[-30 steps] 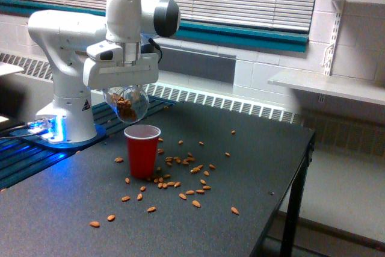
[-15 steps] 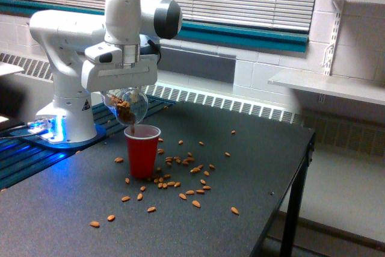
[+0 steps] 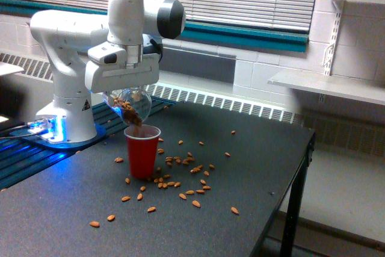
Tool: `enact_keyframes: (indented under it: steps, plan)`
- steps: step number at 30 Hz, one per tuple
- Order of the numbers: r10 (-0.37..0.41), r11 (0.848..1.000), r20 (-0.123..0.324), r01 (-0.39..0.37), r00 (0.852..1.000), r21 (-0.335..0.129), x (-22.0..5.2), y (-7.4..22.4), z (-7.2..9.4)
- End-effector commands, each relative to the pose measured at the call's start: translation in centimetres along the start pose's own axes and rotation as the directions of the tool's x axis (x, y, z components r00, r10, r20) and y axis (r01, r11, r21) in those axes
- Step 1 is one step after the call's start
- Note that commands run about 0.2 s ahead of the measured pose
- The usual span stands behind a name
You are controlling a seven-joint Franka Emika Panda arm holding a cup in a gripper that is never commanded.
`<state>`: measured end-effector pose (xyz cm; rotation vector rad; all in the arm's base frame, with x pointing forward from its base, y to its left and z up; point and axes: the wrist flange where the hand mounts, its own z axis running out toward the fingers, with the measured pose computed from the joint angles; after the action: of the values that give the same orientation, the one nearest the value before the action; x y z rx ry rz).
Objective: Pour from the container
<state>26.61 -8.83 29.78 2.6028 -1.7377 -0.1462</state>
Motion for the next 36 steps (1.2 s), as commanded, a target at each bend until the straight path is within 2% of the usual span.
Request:
enact_keyframes:
  steps: [1,14,36]
  plan:
    - [-0.060,0.998,-0.005,0.060,0.998,-0.009,-0.8,-0.4,-0.6]
    - [-0.066,0.997,0.029,0.067,0.997,-0.023,-1.9,-0.4,-0.3]
    - [-0.037,0.999,0.042,0.039,0.998,-0.034,-0.6,-0.4,-0.2]
